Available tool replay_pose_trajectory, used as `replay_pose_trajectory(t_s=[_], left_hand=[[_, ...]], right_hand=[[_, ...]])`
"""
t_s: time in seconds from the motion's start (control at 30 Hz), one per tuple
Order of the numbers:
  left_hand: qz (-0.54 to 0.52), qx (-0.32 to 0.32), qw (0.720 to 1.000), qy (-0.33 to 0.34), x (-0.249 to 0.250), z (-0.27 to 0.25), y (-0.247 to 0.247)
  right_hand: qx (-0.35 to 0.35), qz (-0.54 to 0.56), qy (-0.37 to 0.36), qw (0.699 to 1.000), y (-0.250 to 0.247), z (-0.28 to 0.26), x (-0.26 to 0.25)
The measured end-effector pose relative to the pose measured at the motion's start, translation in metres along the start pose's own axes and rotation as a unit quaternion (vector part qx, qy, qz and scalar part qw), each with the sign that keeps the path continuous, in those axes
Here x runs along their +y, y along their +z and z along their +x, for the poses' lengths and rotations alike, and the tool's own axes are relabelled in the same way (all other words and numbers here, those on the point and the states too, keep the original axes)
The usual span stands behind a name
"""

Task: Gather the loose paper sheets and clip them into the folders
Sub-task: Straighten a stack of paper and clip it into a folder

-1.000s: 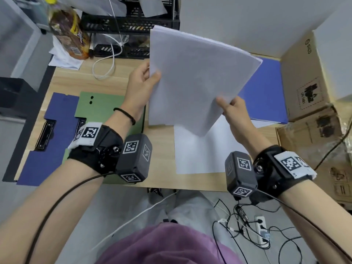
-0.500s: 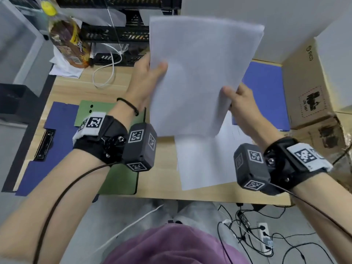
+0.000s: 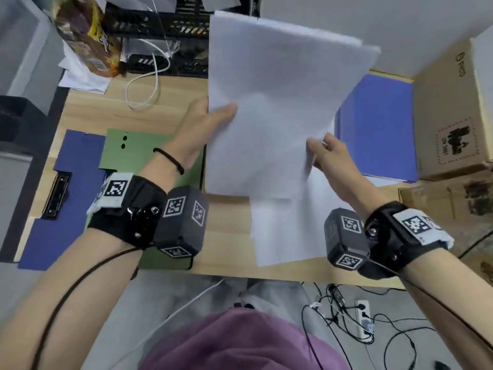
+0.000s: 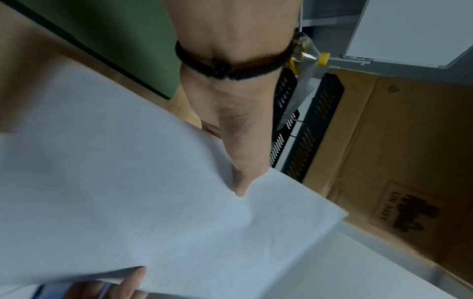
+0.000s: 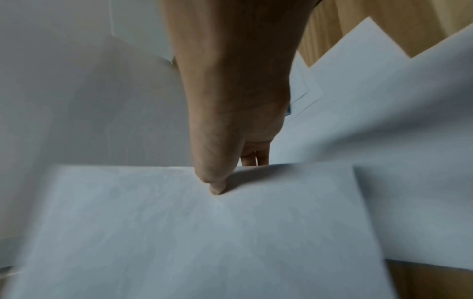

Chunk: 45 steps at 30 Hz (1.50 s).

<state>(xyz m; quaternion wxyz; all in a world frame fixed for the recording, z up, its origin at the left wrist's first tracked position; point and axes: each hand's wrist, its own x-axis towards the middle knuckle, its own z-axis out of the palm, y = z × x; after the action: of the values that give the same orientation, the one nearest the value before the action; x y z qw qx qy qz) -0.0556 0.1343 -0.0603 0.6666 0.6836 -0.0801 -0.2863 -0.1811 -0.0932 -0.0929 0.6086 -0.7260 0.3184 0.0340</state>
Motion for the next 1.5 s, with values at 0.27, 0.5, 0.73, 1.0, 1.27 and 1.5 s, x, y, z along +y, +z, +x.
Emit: replay_pose_trajectory(t_s=[0.27, 0.5, 0.73, 1.0, 1.27, 1.5], left_hand=[[0.026, 0.045, 0.998, 0.027, 0.022, 0.015, -0.046], [0.191, -0.136, 0.966, -0.105, -0.022, -0.011, -0.063], [0.164, -0.098, 0.974, -0.126, -0.044, -0.026, -0.074], [-0.02, 0.028, 0.988, -0.153, -0.066, -0.046, -0.108], [-0.021, 0.032, 0.999, 0.013, 0.0, -0.031, -0.071], [0.027, -0.011, 0.999, -0.046, -0.052, -0.029, -0.043]], right_hand=[[-0.091, -0.096, 0.016, 0.991, 0.0, -0.005, -0.006], [-0.195, -0.215, 0.056, 0.955, 0.018, -0.01, 0.006], [-0.241, -0.203, 0.062, 0.947, 0.014, -0.019, -0.015], [-0.182, 0.084, 0.102, 0.975, 0.017, -0.038, 0.01], [0.001, 0.144, -0.104, 0.984, 0.014, -0.041, -0.048], [0.007, 0.091, -0.041, 0.995, 0.001, -0.063, 0.015]])
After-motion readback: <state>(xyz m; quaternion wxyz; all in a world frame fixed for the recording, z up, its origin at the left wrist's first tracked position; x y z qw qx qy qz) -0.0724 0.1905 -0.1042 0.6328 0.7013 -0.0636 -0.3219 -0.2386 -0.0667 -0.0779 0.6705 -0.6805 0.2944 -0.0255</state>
